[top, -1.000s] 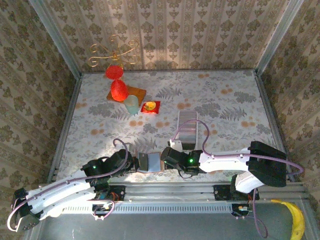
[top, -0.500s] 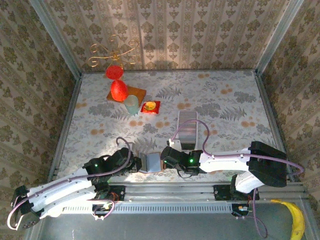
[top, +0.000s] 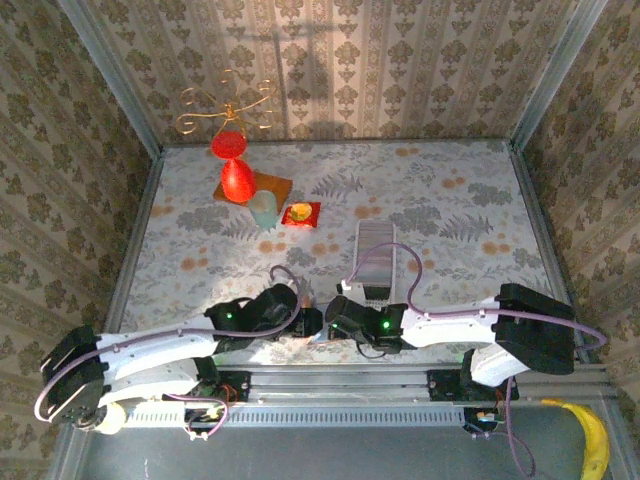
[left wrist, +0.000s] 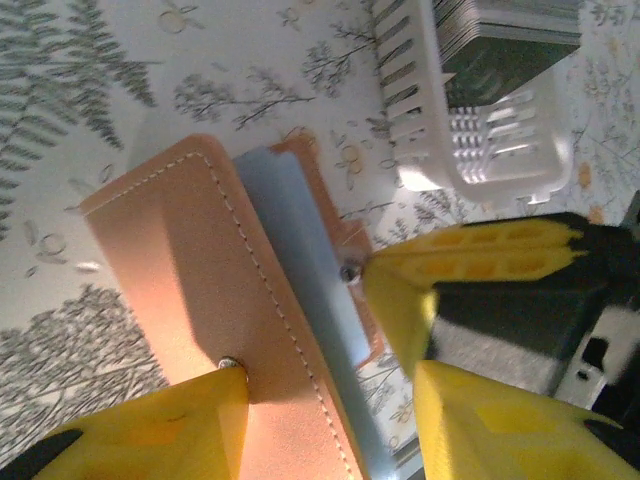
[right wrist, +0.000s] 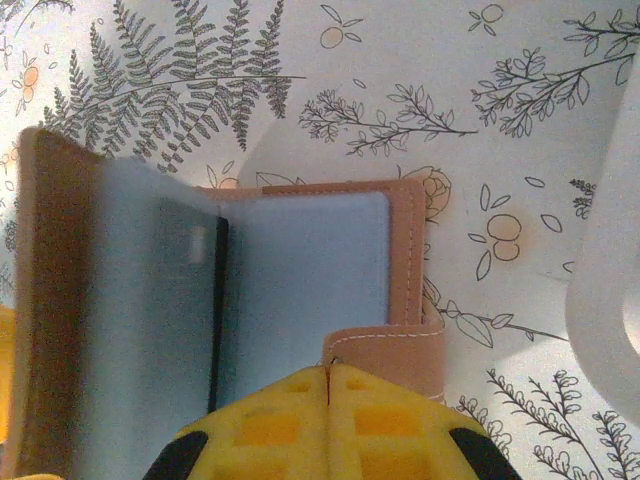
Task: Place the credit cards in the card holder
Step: Close the card holder at the bottom-center of the table, then close the button on the card holder.
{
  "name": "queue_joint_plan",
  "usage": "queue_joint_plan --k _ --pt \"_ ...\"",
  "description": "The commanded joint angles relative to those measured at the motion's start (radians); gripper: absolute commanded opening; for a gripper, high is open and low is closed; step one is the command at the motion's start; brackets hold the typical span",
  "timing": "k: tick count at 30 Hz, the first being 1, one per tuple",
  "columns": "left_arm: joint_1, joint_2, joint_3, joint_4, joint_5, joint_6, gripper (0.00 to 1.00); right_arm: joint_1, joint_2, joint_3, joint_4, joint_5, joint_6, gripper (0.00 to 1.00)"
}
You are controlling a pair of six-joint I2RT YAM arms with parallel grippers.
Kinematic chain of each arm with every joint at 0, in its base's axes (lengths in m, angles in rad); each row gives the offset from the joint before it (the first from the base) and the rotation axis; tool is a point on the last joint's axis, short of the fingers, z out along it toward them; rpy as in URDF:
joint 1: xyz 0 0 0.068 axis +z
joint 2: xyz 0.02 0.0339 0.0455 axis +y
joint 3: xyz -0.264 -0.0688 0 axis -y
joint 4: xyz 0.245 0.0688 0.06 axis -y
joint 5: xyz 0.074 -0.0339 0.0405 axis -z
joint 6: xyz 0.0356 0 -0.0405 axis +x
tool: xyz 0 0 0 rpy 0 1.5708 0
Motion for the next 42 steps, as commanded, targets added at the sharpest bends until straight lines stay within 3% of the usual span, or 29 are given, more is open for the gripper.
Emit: queue_joint_plan --k 1,5,11,19,28,42 --pt "-0.007 0.013 0.044 0.057 0.002 0.009 0.48 0.005 -0.034 -0.025 0.021 -0.002 0.036 0.0" --pt "-0.017 0.034 0.023 0.115 -0.019 -0.025 0.47 0.005 -0.054 -0.045 0.007 0.02 0.06 0.0" --pt "-0.024 0.116 -0.029 0.193 -0.03 -0.082 0.3 0.005 -0.11 -0.074 -0.018 0.052 0.084 0.0" --pt "-0.051 0.167 -0.059 0.281 -0.076 -0.109 0.21 0.005 -0.164 -0.114 -0.01 0.063 0.101 0.0" --pt "-0.084 0.236 -0.062 0.195 -0.107 -0.142 0.0 0.005 -0.181 -0.107 0.002 0.037 0.07 0.0" --pt "-0.093 0.052 -0.129 0.131 -0.137 -0.173 0.0 0.007 -0.123 -0.068 0.061 -0.023 0.037 0.0"
